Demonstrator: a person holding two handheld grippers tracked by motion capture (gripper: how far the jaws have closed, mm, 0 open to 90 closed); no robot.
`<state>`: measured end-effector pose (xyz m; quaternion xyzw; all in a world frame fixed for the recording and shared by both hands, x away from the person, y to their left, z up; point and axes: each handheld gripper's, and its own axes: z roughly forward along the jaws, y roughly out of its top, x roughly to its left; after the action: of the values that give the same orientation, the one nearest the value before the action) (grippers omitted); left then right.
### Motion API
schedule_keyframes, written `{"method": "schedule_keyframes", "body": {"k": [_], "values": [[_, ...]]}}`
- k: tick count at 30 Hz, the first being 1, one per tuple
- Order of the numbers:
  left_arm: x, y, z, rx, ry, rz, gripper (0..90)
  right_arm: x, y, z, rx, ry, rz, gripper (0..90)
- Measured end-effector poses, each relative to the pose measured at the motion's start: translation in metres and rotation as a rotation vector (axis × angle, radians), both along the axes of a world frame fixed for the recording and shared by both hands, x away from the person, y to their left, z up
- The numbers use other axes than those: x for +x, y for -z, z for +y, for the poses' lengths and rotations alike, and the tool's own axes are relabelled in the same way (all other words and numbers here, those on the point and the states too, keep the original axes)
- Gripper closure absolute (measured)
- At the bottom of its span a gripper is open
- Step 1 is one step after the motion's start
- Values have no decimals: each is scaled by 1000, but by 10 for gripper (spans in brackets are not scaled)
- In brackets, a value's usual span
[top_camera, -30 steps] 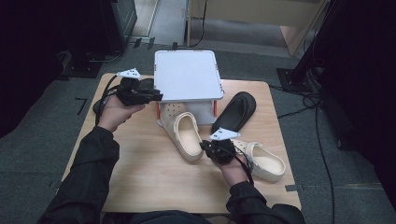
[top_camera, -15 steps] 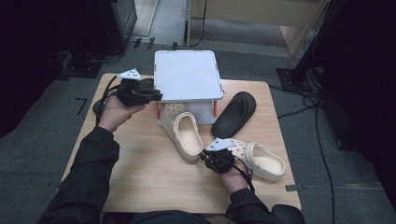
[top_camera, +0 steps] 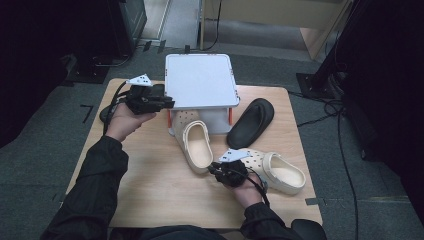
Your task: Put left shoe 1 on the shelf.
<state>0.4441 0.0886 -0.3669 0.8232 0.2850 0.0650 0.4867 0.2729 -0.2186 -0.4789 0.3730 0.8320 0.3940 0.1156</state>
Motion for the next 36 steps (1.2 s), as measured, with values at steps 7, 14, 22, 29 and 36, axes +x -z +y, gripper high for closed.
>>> {"method": "schedule_keyframes", "body": {"k": [7,14,22,29,36], "values": [[0,0,0,-2,-1,1,743,-2,3,15,17,-53,9,753],[0,0,0,-2,-2,0,745,-6,7,34,24,-82,-10,784],[0,0,0,-3,-4,0,747,-8,13,47,16,-117,20,804],[0,1,0,-5,-2,0,749,-1,7,44,10,-98,-26,813],[0,1,0,-5,-3,1,748,10,2,47,0,-83,-67,797]]}}
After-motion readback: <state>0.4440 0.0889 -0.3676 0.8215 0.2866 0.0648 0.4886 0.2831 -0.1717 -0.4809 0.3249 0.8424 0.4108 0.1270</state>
